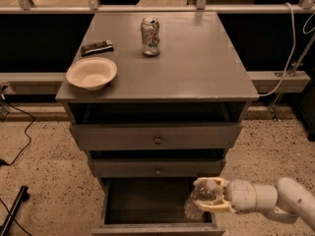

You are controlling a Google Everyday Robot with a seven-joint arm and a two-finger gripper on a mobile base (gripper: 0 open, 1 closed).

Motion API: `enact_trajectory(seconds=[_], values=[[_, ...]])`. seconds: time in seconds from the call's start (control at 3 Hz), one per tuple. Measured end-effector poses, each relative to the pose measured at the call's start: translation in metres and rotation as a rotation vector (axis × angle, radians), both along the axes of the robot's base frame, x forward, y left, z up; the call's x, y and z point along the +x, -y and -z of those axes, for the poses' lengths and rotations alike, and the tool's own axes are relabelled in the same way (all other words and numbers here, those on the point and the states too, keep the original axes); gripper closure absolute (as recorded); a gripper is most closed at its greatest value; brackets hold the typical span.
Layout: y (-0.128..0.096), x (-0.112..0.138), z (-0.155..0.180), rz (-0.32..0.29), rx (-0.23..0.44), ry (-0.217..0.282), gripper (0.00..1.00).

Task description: Place water bottle into bottom drawer

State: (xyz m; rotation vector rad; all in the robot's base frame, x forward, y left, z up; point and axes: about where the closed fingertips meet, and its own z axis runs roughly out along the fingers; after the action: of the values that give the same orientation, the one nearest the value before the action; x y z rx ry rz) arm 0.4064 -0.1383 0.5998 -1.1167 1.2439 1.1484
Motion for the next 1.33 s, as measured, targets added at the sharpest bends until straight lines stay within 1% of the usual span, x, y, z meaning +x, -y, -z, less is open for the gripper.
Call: enact_trajectory(seconds=[0.33,0.67,1.0,1.33], values=[[-0.002,-0.002,0.003,-0.004,0.009,-0.002,1.00],[0.005,0.018,0.016,0.076,-0.011,0.015,1.00],[0.003,0.046,0.048,0.188,-0.066,0.047,1.00],[0.000,0.083,0.089,0.254,-0.099,0.096,1.00]])
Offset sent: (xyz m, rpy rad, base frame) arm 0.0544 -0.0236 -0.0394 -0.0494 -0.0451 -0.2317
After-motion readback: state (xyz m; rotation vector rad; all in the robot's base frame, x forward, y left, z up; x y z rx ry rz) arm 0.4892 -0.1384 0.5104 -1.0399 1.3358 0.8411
